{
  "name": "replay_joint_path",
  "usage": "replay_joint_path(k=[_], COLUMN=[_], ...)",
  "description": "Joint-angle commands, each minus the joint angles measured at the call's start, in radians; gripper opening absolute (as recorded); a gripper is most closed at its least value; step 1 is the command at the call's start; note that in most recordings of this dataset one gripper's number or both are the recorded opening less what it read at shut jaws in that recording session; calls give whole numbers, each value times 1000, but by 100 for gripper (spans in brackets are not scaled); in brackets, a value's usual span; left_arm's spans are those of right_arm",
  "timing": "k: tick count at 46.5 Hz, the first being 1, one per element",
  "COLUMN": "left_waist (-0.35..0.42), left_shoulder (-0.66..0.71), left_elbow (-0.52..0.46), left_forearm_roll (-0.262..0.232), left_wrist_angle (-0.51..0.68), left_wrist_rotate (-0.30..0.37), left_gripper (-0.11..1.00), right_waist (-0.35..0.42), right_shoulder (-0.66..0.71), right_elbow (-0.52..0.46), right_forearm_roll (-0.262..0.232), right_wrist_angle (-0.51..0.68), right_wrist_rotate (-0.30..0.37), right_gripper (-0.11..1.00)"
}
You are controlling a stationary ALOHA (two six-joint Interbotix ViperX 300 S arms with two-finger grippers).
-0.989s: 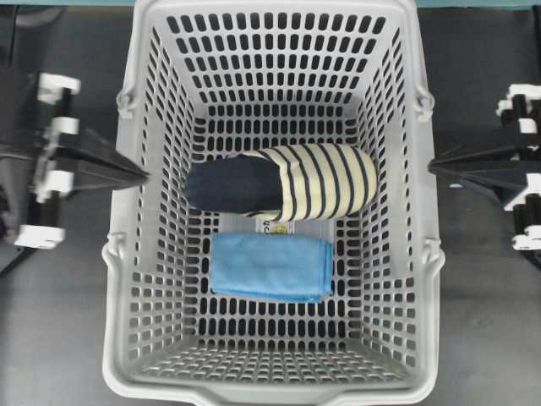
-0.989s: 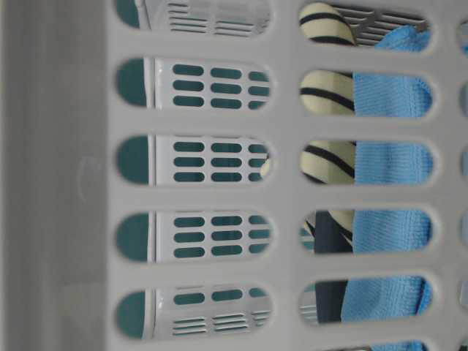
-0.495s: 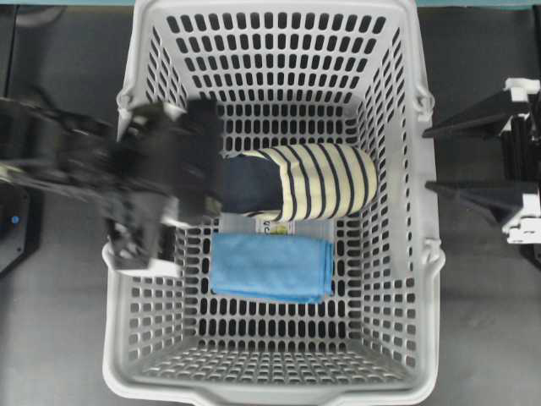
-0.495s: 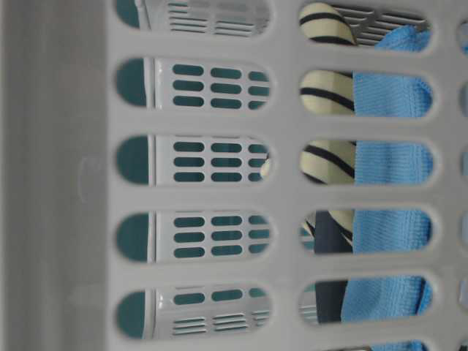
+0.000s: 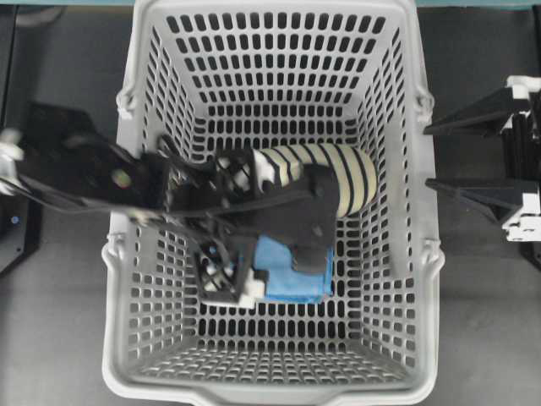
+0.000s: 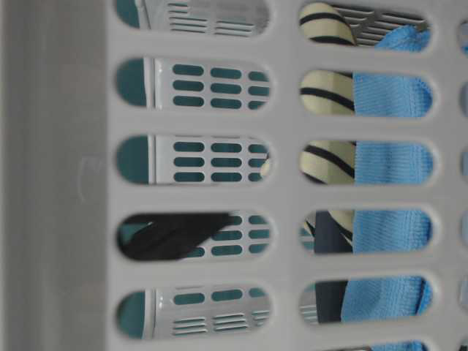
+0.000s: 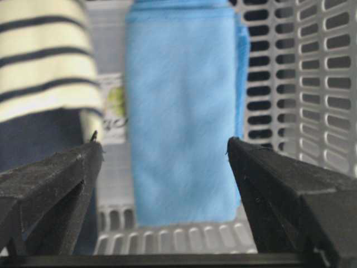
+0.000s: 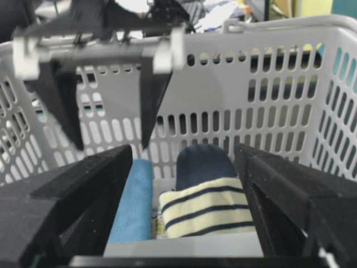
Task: Pick up the blue cloth from the shopping basket with the left arm.
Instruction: 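Close the left gripper on the edge of the light-blue cloth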
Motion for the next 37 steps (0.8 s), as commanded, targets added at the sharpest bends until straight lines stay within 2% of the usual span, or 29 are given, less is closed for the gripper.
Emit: replay_joint_path(k=[1,19,28,32,37], left_waist=[-18,-38,-38,-38,-38], left_shoulder=[28,152,167,166,161], left_elbow=[-25,11,35,44,57], left_forearm_roll=[3,3,5,3,5], left_wrist_angle=[-3,-46,-46,-46,-46], left_wrist_rotate=[-2,-8,-28,-46,-48], left_gripper=[90,88,87,81,60], right_waist=[0,0,0,0,0], right_shoulder=[3,0,-2,-2,-2], right_elbow=[-20,-5,0,3,12], right_forearm_roll=[3,3,3,3,3], right_wrist_angle=[-5,-3,-3,-3,-6], right_wrist_rotate=[0,5,5,5,5], right_gripper=[72,72,72,72,72])
